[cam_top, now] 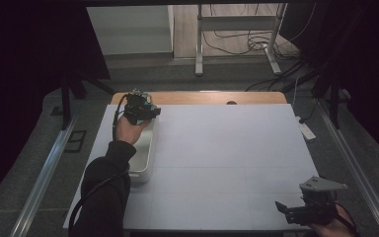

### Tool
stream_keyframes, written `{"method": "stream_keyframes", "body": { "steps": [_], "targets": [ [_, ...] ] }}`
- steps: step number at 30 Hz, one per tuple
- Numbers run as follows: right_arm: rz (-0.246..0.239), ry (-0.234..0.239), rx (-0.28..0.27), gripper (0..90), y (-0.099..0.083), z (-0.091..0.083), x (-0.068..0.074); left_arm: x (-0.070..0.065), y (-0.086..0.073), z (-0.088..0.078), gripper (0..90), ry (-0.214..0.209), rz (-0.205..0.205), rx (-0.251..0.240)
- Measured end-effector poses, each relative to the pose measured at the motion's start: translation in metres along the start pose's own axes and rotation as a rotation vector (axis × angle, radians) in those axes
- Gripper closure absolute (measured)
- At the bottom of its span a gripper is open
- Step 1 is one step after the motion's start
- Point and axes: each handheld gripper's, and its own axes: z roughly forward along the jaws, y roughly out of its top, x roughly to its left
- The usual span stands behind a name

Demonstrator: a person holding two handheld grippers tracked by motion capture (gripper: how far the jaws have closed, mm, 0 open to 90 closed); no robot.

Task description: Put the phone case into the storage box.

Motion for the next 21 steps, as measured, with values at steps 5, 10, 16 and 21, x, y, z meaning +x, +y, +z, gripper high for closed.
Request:
{"method": "stream_keyframes", "body": {
  "steps": [5,10,16,21],
  "targets": [
    [0.000,-0.001,0.001,0.0,0.000,0.000,0.000,0.000,0.000,-0.002,40.6,-0.012,0.001,0.002],
    [0.000,-0.001,-0.001,0.0,0.000,0.000,0.000,-0.001,-0.002,-0.005,33.8,-0.023,0.000,0.002],
    [0.000,-0.001,0.000,0.0,0.000,0.000,0.000,-0.003,-0.004,-0.009,25.1,-0.040,0.014,0.013],
    [0.000,-0.002,0.000,0.0,0.000,0.000,0.000,-0.004,-0.007,-0.012,18.4,-0.077,0.021,0.018]
  ]
}}
